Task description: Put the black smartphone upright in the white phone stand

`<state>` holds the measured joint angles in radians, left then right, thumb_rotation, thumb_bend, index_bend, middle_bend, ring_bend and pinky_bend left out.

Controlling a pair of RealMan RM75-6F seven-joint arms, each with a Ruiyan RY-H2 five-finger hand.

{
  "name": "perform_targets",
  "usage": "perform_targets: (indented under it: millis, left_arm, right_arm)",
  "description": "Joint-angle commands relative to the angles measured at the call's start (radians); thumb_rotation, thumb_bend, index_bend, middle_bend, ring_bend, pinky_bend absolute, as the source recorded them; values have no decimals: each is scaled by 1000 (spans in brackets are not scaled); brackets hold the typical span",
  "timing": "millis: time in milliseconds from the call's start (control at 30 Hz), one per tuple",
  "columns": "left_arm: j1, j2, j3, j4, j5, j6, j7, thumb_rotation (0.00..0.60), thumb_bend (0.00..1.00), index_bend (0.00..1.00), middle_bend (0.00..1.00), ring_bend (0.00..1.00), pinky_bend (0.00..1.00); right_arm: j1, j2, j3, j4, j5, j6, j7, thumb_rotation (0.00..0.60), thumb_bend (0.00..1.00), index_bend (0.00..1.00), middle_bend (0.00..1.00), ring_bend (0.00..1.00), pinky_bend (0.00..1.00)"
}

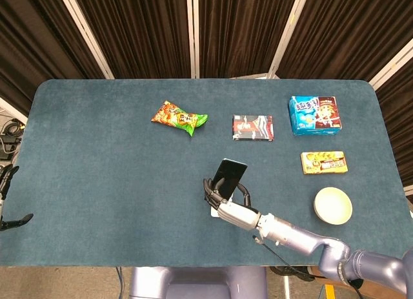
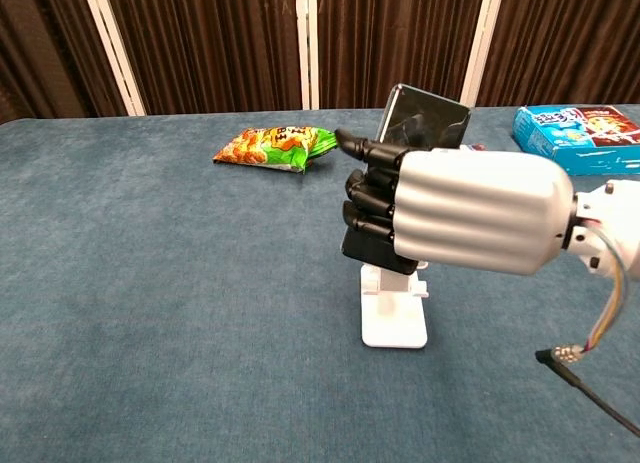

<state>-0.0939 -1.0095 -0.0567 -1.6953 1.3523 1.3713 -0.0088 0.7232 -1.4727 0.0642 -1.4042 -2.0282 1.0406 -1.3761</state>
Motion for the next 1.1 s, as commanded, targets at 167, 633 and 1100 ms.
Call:
perform_targets:
  millis: [167, 633, 1100]
  left_arm:
    - [-5, 0, -1, 4, -5, -9, -2, 600, 0, 0, 0, 0, 0]
    - [-12, -7, -1, 4, -14, -18, 14, 600, 0, 0, 0, 0, 0]
    - [-10, -5, 3, -2, -9, -14, 15, 600, 0, 0, 0, 0, 0]
  right_arm:
    - [-19, -38, 10, 19, 42, -58, -71, 600, 500, 580, 566, 441, 119]
    - [-9, -32, -20, 41, 10, -72, -45, 600, 498, 586, 551, 419, 60]
    - [-28, -39, -23, 31, 12, -67, -54, 600, 426, 265, 125, 13, 0]
